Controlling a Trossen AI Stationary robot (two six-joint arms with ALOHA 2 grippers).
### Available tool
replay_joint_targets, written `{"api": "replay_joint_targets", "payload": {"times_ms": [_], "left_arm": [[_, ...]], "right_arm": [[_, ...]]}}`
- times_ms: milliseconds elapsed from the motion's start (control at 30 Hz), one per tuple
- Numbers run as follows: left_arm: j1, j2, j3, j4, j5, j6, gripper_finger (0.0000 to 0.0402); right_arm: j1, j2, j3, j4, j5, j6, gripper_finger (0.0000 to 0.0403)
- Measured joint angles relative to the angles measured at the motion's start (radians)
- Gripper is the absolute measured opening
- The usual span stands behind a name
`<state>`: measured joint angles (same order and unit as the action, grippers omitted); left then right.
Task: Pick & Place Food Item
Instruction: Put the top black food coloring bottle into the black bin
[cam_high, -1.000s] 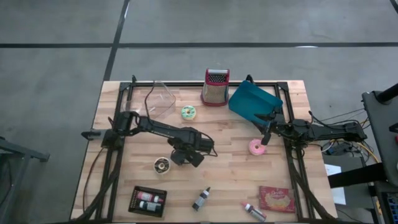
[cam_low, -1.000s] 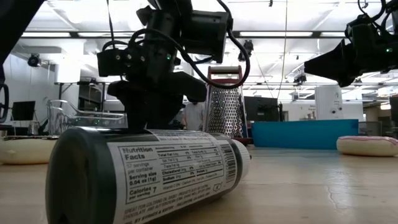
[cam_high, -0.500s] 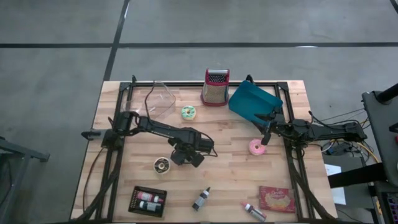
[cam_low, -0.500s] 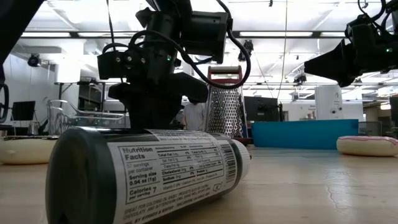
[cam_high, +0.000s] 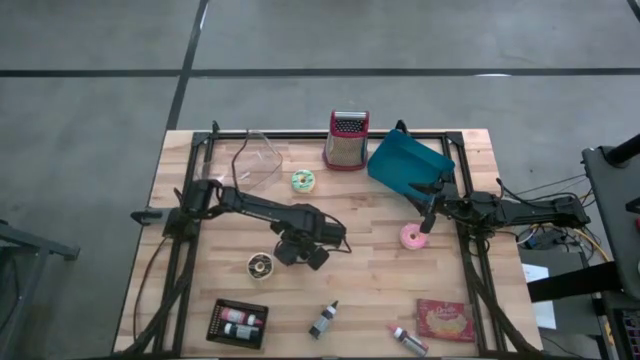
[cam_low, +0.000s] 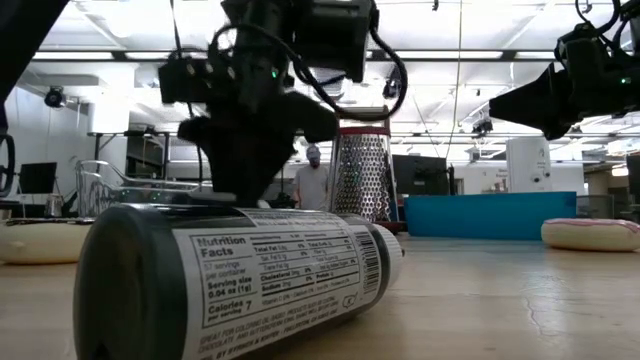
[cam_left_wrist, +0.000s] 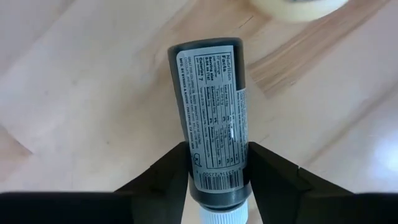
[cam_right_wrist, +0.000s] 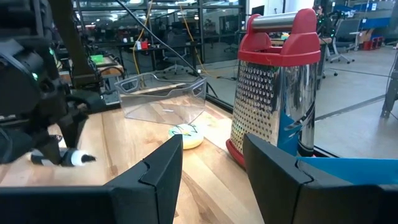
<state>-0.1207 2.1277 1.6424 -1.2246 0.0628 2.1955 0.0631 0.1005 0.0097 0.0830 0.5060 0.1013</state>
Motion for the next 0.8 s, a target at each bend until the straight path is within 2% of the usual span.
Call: {"api": "replay_joint_targets", "payload": {"times_ms": [333, 633, 800], "left_arm": [[-0.093, -0.001, 0.202, -0.339, 0.000, 0.170, 0.0154], [-0.245, -0.033, 0.211, -0.344, 0.001, 0.218, 0.0154], [-0.334, -0.049, 0.210, -0.345, 0.053, 0.259, 0.0154]], "right_arm": [[0.000, 0.000, 0.000, 0.000, 0.000, 0.000, 0.0164], [0.000, 0.000, 0.000, 0.000, 0.000, 0.000, 0.0164], [0.000, 0.001, 0.000, 0.000, 0.000, 0.000, 0.0164]]}}
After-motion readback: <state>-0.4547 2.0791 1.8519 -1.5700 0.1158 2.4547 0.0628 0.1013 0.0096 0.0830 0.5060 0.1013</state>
